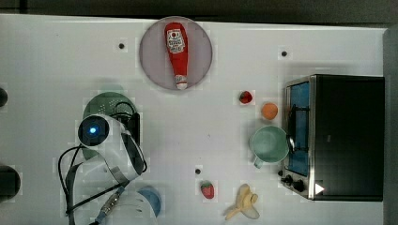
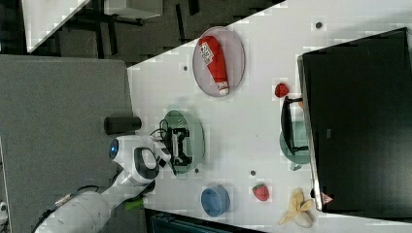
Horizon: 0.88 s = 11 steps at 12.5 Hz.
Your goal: Drag strainer left to right.
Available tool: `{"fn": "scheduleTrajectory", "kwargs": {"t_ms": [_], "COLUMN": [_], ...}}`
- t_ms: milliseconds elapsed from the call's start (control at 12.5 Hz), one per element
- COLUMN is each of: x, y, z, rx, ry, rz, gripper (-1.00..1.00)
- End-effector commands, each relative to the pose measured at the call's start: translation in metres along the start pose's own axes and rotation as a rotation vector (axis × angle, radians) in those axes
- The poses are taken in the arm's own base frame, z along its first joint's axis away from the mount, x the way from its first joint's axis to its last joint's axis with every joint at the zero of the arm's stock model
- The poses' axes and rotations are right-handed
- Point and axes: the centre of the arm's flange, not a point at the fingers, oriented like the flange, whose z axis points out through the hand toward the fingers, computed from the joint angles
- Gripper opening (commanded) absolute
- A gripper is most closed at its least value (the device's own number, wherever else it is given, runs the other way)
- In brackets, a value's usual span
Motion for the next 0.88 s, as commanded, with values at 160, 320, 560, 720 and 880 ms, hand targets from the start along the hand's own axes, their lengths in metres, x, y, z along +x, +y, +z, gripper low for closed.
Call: {"fn": "scheduleTrajectory", "kwargs": {"t_ms": [160,320,560,720,880], "x": [0.074,0.099,0.143,0.172,0.198], "y": [-0.022,-0.024,-0.030,-0.030,-0.028], "z": [-0.029,-0.028,-0.026,-0.025,-0.027], "rx": [0.045,0.039,0.033,0.027,0.026], "ry": [0.018,0.028,0.045,0.057,0.068], "rz": [0.087,0.063,0.033,0.028,0.027], "gripper": [1.00,1.00,1.00,1.00,1.00]}}
